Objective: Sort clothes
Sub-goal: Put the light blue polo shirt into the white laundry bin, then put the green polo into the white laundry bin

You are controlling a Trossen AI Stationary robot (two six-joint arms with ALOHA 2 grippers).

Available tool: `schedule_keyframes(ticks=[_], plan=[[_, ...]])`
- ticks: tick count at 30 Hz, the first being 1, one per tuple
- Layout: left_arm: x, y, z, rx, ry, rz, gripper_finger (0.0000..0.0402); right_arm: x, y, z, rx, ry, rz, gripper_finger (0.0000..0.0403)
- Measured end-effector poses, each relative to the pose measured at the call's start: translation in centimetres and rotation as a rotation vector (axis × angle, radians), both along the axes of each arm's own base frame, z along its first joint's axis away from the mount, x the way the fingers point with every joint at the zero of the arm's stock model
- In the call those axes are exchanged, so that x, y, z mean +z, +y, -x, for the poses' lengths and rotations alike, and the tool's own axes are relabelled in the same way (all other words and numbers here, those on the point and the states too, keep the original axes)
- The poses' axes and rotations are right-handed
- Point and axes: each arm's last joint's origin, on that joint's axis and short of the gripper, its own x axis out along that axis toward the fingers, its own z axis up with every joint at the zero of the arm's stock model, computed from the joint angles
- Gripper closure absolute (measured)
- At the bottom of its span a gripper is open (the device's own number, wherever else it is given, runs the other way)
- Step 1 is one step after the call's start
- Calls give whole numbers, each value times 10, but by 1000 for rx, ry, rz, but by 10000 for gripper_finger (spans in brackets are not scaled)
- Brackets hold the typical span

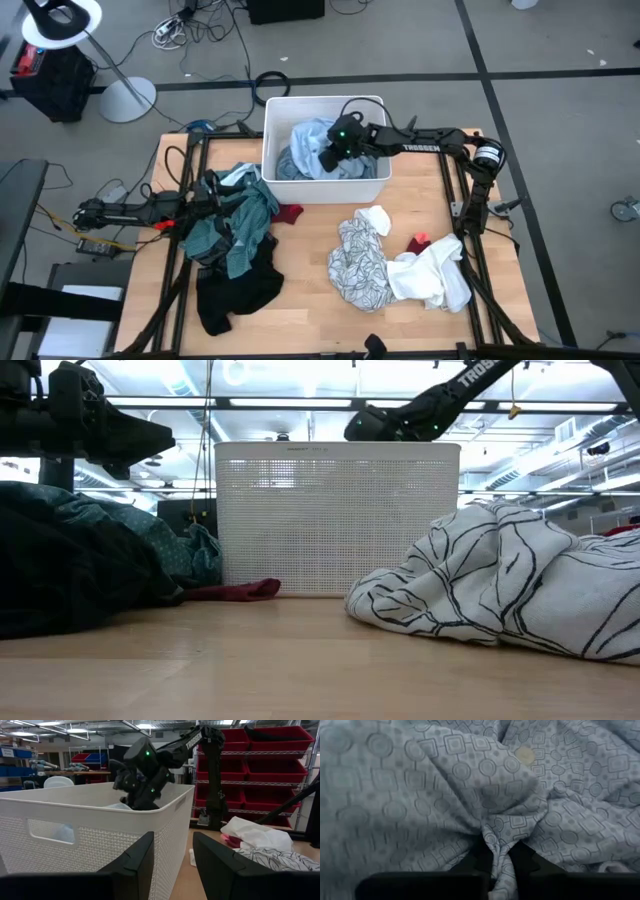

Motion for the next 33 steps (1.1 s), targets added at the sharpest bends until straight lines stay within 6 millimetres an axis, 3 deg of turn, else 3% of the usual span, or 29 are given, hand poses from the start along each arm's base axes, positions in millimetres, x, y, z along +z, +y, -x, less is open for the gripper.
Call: schedule_keyframes(ticks=[5, 11, 18, 25, 33], plan=[[0, 0, 0, 0, -1, 0, 259, -3, 1, 1, 18, -19, -73, 318], [0, 0, 0, 0, -1, 0, 259, 21, -2, -4, 91, -21, -86, 239], [0, 0, 0, 0, -1, 0, 259, 71, -2, -9, 112, -5, -78, 179], [0, 0, 0, 0, -1, 0, 259, 126, 15, -11, 168, -11, 22, 174], [0, 0, 0, 0, -1, 0, 259, 192, 55, 22, 181, -132, 176, 174]])
